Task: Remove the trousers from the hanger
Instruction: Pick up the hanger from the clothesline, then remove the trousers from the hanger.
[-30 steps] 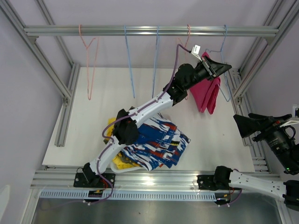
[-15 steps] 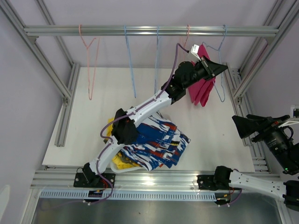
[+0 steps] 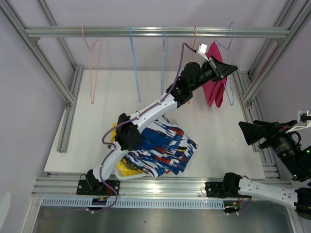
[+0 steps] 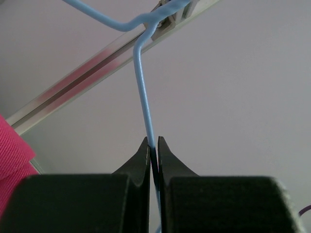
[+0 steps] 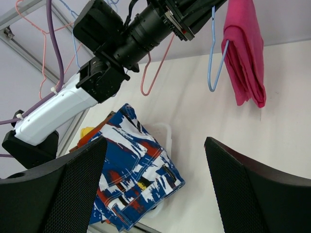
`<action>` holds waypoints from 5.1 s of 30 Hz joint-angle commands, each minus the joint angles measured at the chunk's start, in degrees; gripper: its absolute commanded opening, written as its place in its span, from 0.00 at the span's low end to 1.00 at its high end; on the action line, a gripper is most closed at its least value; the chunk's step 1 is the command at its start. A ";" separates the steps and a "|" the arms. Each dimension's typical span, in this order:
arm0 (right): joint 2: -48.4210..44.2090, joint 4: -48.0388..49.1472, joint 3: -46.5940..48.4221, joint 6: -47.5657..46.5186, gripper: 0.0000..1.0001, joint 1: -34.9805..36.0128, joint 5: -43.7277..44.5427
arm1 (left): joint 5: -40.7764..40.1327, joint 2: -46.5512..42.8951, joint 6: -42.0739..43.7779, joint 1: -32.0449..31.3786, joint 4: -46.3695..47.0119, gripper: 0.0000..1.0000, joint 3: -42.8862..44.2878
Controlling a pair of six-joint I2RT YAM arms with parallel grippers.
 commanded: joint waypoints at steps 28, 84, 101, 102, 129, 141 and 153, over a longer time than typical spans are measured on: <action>6.49 0.19 -5.16 -3.92 0.88 -0.09 9.20 | 5.79 -35.24 9.19 -1.98 8.76 0.00 -21.54; 6.76 50.81 -27.93 -35.38 0.90 -0.53 7.71 | -10.21 -48.96 8.66 -11.91 -9.36 0.01 -28.13; 9.57 54.34 -30.31 -33.81 0.93 -6.24 2.27 | -10.12 -50.45 8.84 -12.96 -10.41 0.00 -28.65; 9.74 54.08 -30.31 -33.28 0.92 -6.33 1.91 | -10.21 -50.54 8.93 -13.05 -10.41 0.01 -28.92; 12.64 59.96 -33.38 -33.98 0.81 -10.55 0.50 | -9.51 -60.47 7.87 -16.48 -6.63 0.00 -42.44; 14.23 61.02 -31.01 -33.10 0.55 -11.08 -3.54 | -9.33 -60.12 7.79 -17.01 -8.74 0.00 -46.85; 15.37 59.70 -28.37 -32.84 0.55 -11.08 -4.51 | -9.78 -57.75 7.00 -16.92 -8.92 0.00 -50.45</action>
